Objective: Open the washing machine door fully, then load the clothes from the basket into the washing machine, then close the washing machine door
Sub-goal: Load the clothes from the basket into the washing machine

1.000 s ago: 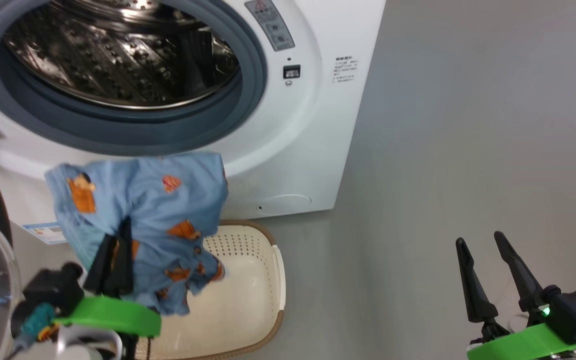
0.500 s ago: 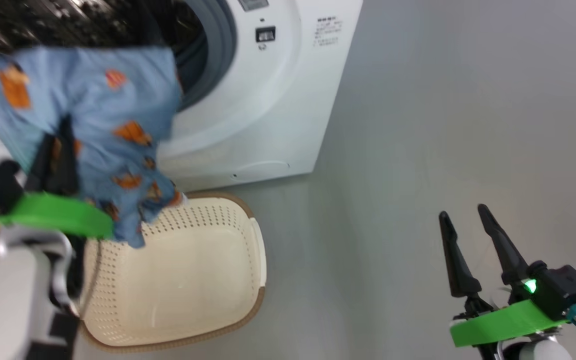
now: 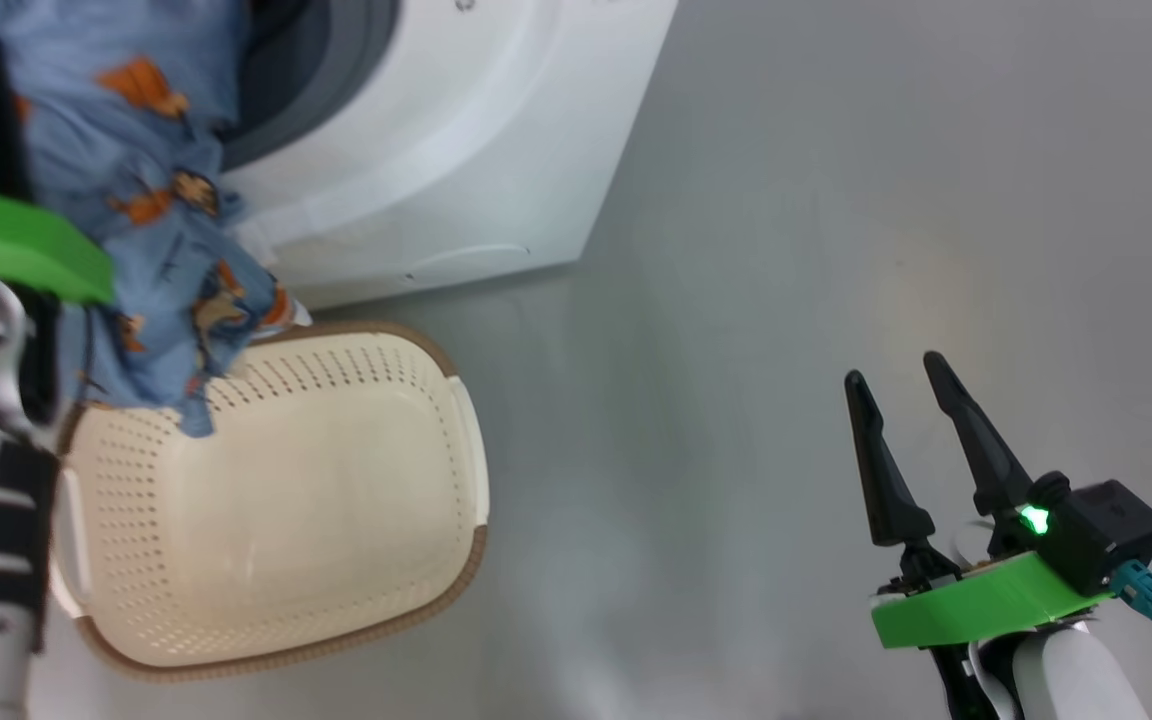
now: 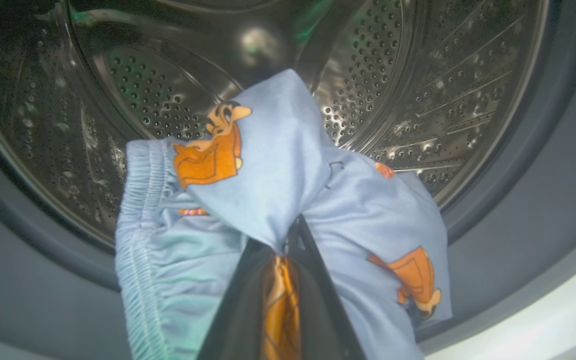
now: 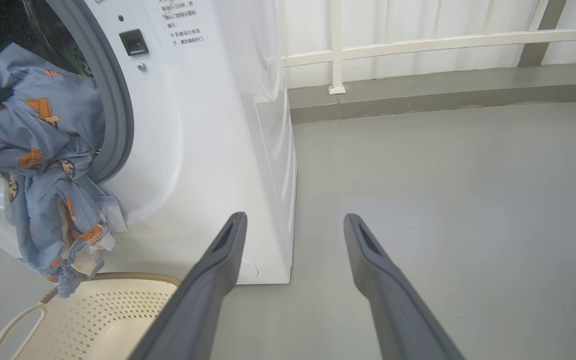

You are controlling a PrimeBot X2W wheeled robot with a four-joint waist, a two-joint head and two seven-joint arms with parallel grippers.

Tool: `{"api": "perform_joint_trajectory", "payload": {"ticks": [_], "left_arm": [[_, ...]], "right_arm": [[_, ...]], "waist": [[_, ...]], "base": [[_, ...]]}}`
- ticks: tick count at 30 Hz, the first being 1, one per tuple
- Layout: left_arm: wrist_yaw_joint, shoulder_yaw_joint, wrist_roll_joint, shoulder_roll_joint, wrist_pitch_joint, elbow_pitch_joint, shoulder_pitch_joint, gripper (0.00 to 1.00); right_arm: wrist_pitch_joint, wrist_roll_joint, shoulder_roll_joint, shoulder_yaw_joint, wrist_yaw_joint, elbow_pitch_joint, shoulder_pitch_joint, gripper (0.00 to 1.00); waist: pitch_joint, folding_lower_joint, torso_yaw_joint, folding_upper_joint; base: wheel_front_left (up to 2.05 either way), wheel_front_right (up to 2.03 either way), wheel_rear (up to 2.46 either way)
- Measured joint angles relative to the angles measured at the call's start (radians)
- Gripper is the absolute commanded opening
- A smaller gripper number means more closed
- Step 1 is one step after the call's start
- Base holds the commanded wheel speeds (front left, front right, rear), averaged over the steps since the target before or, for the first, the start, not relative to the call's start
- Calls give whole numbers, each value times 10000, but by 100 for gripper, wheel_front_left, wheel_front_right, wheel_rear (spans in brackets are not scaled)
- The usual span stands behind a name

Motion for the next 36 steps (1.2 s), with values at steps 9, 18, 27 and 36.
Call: {"api": "perform_joint_trajectory", "payload": {"ticks": [9, 18, 27, 36], "left_arm": [[-90, -6, 151, 477, -134, 1327, -2106, 0], [-88, -38, 343, 897, -130, 2353, -3765, 0], [123, -84, 506, 1057, -267, 2947, -4882, 0], [424, -2, 698, 1298, -384, 2917, -5581, 0]], "right_arm": [[0, 17, 0, 299, 0, -19, -556, 100], [0, 15, 0, 648, 0, -17, -942, 100], [0, 15, 2, 945, 0, 35, -1062, 100], [0, 0, 2, 1078, 0, 48, -1118, 100]], "waist": [[1054, 0, -377, 0], [1916, 0, -686, 0], [2421, 0, -998, 0], [2753, 0, -1229, 0]], "base": [[0, 0, 0], [0, 0, 0], [0, 0, 0], [0, 0, 0]]}}
